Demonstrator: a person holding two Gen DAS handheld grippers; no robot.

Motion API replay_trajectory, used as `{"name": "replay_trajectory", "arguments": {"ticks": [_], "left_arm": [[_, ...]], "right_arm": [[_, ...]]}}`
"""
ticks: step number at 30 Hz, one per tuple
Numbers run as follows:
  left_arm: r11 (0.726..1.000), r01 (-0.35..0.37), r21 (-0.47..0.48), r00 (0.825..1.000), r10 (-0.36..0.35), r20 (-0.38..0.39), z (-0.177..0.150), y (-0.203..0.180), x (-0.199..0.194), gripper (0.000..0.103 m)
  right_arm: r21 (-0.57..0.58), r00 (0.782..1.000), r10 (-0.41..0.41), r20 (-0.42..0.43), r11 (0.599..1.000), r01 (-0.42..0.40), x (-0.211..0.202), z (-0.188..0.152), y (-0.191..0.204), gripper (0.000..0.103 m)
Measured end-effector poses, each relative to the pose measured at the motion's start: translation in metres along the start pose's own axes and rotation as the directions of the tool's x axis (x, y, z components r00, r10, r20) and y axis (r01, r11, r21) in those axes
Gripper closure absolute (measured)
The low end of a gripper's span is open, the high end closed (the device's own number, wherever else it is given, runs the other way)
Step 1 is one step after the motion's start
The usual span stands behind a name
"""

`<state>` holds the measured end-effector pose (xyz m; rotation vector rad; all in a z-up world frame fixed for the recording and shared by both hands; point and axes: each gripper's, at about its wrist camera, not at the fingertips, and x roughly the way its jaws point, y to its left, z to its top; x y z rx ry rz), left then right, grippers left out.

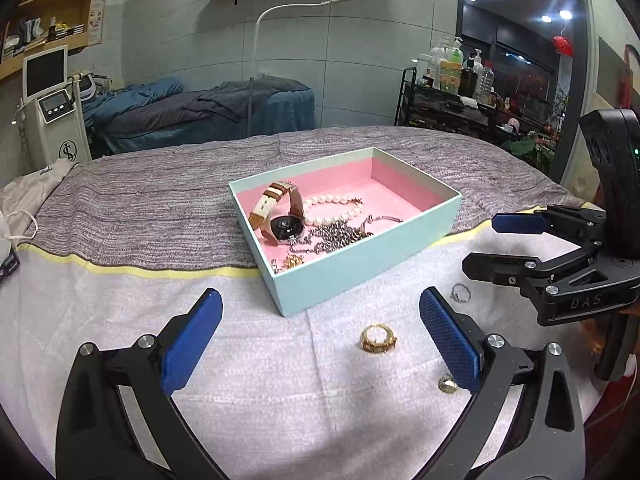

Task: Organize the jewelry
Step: 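Withdraw both tools toward the gold ring and silver ring on the sheet, then grasp the gold ring with the left tool while the right grasps the silver ring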

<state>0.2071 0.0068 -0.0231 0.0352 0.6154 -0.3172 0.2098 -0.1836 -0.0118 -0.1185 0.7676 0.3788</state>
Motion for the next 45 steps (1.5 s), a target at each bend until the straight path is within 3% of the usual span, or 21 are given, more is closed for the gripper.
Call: {"name": "replay_trajectory", "arguments": {"ticks": [9,14,16,17,19,26,32,36,40,42,45], "left_arm": [[0.999,0.031,-0.024,0.997,-0.032,-0.071,-0.033,-0.01,-0.001,0.006],[0.998,0.058,-0.033,0.995,-0.06,-0.079,-0.034,-0.013,0.002,0.006],[0.997,0.064,-0.046,0.995,-0.068,-0.076,-0.033,-0.013,0.002,0.007],[0.997,0.068,-0.048,0.995,-0.071,-0.076,-0.032,-0.013,0.003,0.009],[0.995,0.084,-0.049,0.992,-0.088,-0.087,-0.031,-0.013,0.005,0.024],[0.993,0.109,-0.035,0.987,-0.112,-0.113,-0.026,-0.02,0.015,0.03],[0.991,0.12,-0.054,0.981,-0.126,-0.148,-0.026,-0.024,0.031,0.048],[0.991,0.126,-0.055,0.979,-0.133,-0.156,-0.023,-0.026,0.037,0.054],[0.99,0.132,-0.053,0.977,-0.139,-0.164,-0.02,-0.026,0.041,0.074],[0.988,0.137,-0.074,0.975,-0.148,-0.163,-0.02,-0.022,0.042,0.078],[0.985,0.146,-0.089,0.974,-0.159,-0.159,-0.02,-0.019,0.041,0.079]], "right_arm": [[-0.056,0.996,-0.005,-0.085,0.998,0.0,0.008,-0.024,0.016,0.022],[-0.08,0.991,-0.018,-0.133,0.997,0.008,0.019,-0.025,0.022,0.038],[-0.082,0.99,-0.027,-0.138,0.997,0.016,0.022,-0.024,0.023,0.039],[-0.078,0.99,-0.026,-0.139,0.997,0.015,0.022,-0.024,0.023,0.042],[-0.071,0.989,-0.027,-0.143,0.997,0.017,0.023,-0.022,0.022,0.048],[-0.066,0.989,-0.023,-0.143,0.998,0.013,0.025,-0.019,0.02,0.068],[-0.062,0.99,-0.013,-0.141,0.998,0.004,0.026,-0.019,0.019,0.08],[-0.066,0.99,-0.012,-0.14,0.998,0.003,0.026,-0.019,0.02,0.084],[-0.071,0.99,-0.016,-0.139,0.997,0.006,0.026,-0.019,0.021,0.084],[-0.066,0.991,-0.013,-0.136,0.998,0.004,0.025,-0.02,0.02,0.084],[-0.054,0.991,-0.006,-0.134,0.999,-0.001,0.025,-0.02,0.019,0.084]]}}
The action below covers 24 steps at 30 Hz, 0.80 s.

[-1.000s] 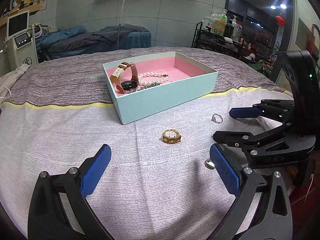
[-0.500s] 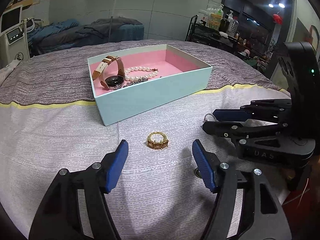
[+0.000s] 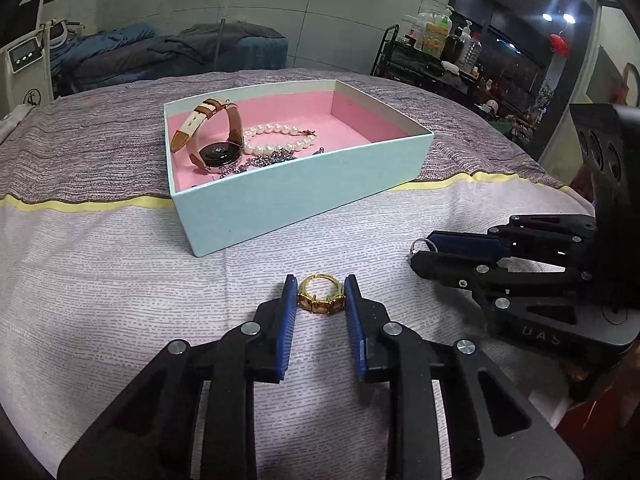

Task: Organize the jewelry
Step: 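Grasp the gold ring with the left tool while the right grasps the silver ring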

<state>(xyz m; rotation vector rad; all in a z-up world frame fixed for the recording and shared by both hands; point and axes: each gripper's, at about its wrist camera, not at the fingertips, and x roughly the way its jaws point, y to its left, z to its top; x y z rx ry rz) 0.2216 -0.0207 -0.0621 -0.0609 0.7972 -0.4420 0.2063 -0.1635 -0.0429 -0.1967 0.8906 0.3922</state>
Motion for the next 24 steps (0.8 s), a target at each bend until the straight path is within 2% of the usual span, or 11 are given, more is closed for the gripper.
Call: {"name": "replay_trajectory", "arguments": {"ticks": [8,13,24], "left_arm": [[1.0,-0.022,0.013,0.999,0.021,0.041,-0.006,-0.007,-0.017,0.079],[1.0,-0.011,0.017,0.997,0.01,0.079,-0.008,-0.015,-0.034,0.079],[0.999,-0.032,0.034,0.99,0.027,0.141,0.005,-0.018,-0.052,0.079]], "right_arm": [[0.016,1.0,0.006,0.017,1.0,-0.006,-0.004,-0.001,0.0,0.084],[0.018,0.998,0.02,0.052,1.0,-0.021,-0.013,-0.004,0.005,0.084],[0.038,0.992,0.019,0.125,0.999,-0.024,-0.029,0.003,0.005,0.084]]}}
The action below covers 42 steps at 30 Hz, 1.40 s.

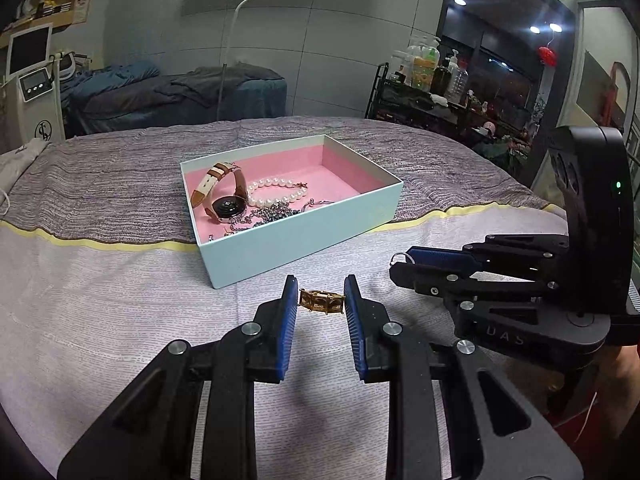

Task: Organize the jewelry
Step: 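Grasp the gold ring with the left tool while the right grasps the silver ring, then carry both rings over the box and open both tools to drop them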

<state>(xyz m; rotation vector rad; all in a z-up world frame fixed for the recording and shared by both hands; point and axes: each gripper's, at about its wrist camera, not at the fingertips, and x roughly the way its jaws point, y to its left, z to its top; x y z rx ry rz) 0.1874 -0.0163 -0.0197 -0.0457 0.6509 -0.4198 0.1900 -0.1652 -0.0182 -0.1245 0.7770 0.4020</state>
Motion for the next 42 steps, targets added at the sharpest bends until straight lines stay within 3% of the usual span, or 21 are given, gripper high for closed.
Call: {"name": "replay_trajectory", "arguments": {"ticks": [20,29,42], "left_arm": [[1.0,-0.019,0.022,0.998,0.018,0.067,0.053,0.022,0.02,0.079],[1.0,-0.019,0.012,0.998,0.019,0.059,0.073,0.035,0.037,0.079],[0.999,-0.028,0.02,0.999,0.027,0.027,0.079,0.039,0.059,0.079]], "right_arm": [[0.017,0.994,0.022,0.108,1.0,-0.024,-0.003,0.051,-0.024,0.084],[0.014,0.994,0.027,0.106,0.999,-0.029,0.014,0.074,-0.031,0.084],[0.009,0.997,0.022,0.08,1.0,-0.023,0.034,0.083,-0.035,0.084]]}}
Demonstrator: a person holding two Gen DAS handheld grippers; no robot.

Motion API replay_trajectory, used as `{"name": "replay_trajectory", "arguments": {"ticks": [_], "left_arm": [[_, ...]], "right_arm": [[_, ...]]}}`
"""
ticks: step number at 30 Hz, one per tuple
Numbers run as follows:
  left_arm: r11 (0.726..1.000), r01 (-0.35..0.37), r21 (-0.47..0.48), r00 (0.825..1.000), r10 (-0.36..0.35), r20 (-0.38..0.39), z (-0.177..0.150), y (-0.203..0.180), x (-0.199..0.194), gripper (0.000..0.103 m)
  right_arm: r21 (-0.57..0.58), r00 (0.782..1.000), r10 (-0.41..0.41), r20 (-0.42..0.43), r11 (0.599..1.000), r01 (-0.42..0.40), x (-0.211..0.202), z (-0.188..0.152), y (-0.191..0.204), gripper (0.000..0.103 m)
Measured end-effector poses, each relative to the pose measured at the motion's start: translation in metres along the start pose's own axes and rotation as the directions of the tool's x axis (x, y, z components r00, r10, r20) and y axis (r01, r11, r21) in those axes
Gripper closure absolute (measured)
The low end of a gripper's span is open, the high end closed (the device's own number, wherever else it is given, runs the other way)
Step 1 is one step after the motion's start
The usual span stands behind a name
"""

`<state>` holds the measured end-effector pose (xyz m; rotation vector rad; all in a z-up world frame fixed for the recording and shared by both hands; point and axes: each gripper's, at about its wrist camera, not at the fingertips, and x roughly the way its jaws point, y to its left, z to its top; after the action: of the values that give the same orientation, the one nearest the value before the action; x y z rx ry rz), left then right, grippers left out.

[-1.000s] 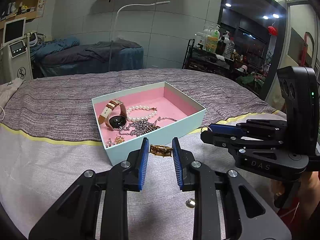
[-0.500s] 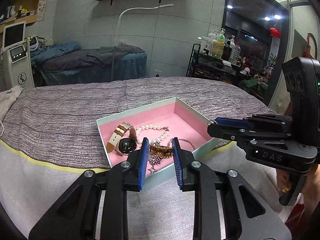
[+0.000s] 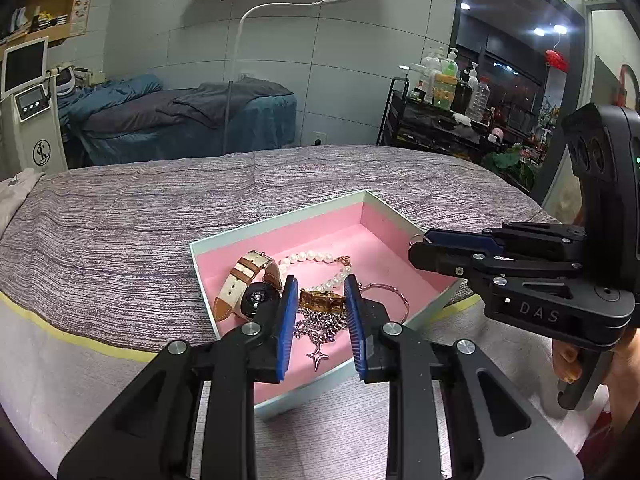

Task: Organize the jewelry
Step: 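Carry both rings over the box and open both tools to drop them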

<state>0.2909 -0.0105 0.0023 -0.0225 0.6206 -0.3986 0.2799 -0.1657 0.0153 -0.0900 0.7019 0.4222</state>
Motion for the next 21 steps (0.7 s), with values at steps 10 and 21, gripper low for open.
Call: {"name": "replay_trajectory", "arguments": {"ticks": [10,21], "left_arm": [[1.0,0.01,-0.012,1.0,-0.01,-0.017,0.0,0.0,0.011,0.079],[1.0,-0.015,-0.001,0.999,0.015,0.041,0.001,0.0,0.004,0.026]], "right_arm": [[-0.019,1.0,-0.005,-0.026,1.0,0.004,0.017,0.007,-0.004,0.084],[-0.002,1.0,-0.009,0.004,1.0,0.009,0.022,0.006,-0.01,0.05]]}}
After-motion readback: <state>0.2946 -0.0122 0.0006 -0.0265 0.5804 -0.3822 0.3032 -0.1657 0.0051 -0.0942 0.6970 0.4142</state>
